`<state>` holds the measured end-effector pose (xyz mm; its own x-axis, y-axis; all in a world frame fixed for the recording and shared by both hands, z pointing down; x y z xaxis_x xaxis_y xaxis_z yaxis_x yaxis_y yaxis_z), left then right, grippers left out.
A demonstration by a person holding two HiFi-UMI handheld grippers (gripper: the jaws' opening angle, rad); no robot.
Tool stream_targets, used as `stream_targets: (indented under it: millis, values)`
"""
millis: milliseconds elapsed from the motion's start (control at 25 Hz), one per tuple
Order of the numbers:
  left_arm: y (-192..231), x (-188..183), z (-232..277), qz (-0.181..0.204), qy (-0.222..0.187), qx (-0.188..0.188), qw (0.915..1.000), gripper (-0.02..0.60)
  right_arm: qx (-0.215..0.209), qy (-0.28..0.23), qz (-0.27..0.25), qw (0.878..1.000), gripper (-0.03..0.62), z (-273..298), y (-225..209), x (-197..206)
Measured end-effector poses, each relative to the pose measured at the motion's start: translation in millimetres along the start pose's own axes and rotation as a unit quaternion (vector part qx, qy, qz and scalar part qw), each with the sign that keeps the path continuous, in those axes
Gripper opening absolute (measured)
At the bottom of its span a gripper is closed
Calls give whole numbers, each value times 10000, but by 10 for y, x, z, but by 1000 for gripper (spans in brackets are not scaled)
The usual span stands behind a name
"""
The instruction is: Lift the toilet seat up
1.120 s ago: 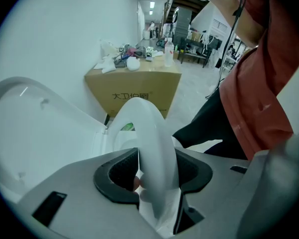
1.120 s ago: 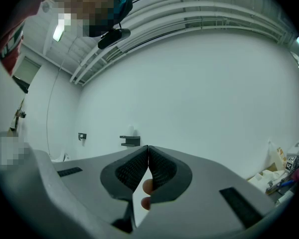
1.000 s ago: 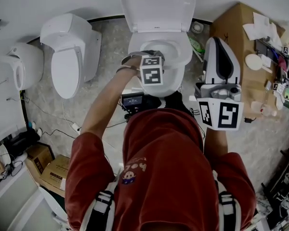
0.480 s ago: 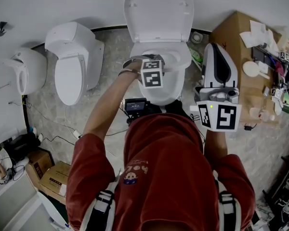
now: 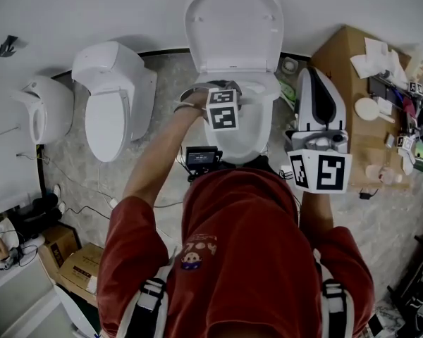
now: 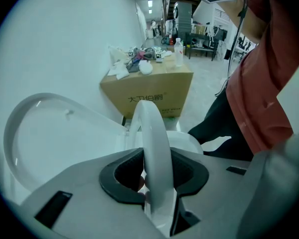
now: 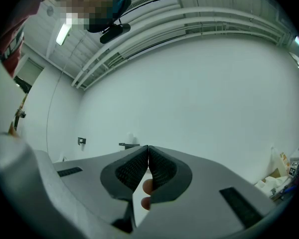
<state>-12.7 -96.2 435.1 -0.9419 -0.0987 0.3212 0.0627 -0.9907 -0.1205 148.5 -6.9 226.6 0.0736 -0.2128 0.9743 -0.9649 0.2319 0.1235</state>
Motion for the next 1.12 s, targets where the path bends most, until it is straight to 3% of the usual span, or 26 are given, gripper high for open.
stream_targets:
  millis: [360,840,1120]
  values:
    - [194,-32,-81,58,-60,-329,9994,111,4,-79,-58,10000,14,42,-46,-12]
    - [521,-57,-181,19,-99,-1159,9932,94,75,-143,-35,9999,14,73,-104,-16]
    - [682,-63,-202,-147,-133,-1303,9913,95,108,-131,-18,9999,14,75,-142,-2]
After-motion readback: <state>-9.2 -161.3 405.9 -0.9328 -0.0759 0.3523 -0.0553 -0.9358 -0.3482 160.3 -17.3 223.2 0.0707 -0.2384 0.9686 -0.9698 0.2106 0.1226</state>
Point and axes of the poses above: the fingertips, and each gripper's own axes: z forward along the fingers, y to its left, x out of its underside, the point moved 10 cm from there along -z, backward along the fingers, and after that the axes turned 6 degrees about -z, right-handed, at the moved point
